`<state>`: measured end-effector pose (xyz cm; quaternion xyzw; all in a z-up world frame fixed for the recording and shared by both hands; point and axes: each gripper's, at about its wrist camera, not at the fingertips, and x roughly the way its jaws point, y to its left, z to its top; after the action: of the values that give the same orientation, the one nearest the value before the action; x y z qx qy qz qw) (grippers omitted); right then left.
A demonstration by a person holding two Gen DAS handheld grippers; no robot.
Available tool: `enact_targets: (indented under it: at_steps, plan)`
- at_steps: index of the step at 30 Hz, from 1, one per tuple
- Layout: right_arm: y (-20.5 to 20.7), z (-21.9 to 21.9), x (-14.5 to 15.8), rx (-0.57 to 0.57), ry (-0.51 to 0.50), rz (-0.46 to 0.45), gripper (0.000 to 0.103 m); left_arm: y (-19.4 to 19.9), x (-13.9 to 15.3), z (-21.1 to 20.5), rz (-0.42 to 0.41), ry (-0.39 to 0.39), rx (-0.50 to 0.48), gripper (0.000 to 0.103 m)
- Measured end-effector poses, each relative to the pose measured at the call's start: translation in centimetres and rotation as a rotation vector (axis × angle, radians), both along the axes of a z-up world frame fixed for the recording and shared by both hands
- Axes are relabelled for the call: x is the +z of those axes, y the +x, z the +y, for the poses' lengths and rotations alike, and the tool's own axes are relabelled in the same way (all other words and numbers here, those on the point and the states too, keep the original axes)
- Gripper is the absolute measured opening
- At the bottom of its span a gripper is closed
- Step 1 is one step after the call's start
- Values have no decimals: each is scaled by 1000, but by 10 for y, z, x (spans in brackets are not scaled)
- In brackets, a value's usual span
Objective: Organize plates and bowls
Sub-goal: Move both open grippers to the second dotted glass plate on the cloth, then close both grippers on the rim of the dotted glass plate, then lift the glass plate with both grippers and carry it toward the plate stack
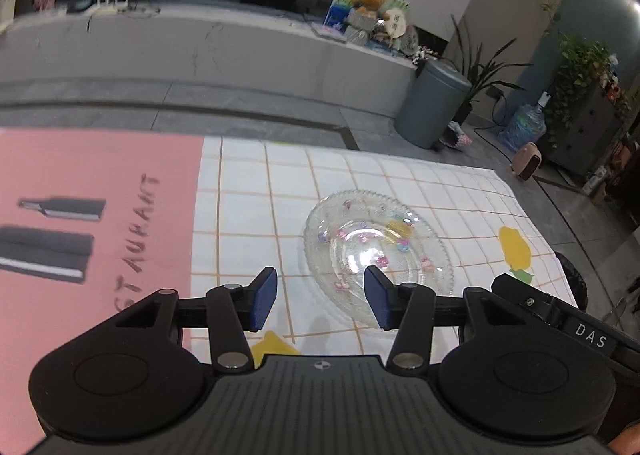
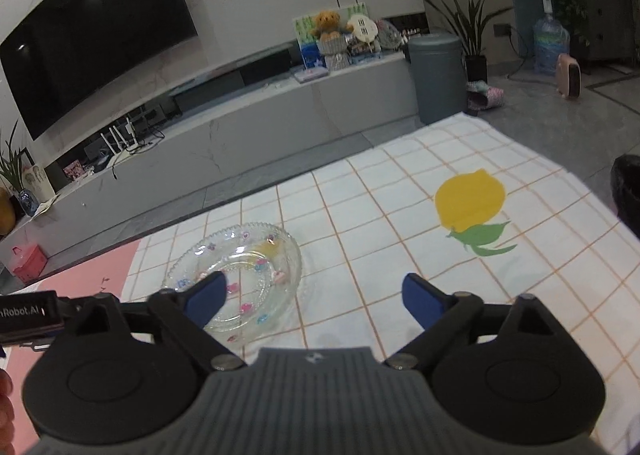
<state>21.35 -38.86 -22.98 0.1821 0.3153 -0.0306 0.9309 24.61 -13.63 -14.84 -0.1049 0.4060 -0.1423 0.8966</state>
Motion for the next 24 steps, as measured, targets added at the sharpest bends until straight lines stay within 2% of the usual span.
enact_targets:
  at_steps: [3,5,6,8,10,12,14,18,20,22,24]
  plan:
    - [10,-2,-9,1,36,23,74,9,-11,0,14,-10,15,50]
    - [16,-3,-14,8,61,30,61,14,-15,0,12,-30,13,50]
    - [19,-4,-16,8,76,37,60,17,-16,0,13,-39,9,49]
    - [25,-5,-21,19,116,46,49,24,-20,-2,30,-60,13,47]
    - [31,-5,-25,25,152,62,42,29,-25,-1,49,-94,30,43]
    - [35,-4,-30,27,174,72,41,33,-29,0,57,-116,40,42]
    - [39,-4,-34,36,196,84,33,36,-31,-2,64,-115,38,39]
    - [45,-1,-37,42,220,85,25,41,-37,-4,94,-111,46,28]
    - [47,-1,-38,46,234,96,16,43,-38,-4,96,-115,55,25]
    - [47,-1,-39,38,245,98,15,45,-38,-4,105,-121,58,17]
    - [47,-3,-40,24,257,106,10,46,-38,-5,112,-109,61,14]
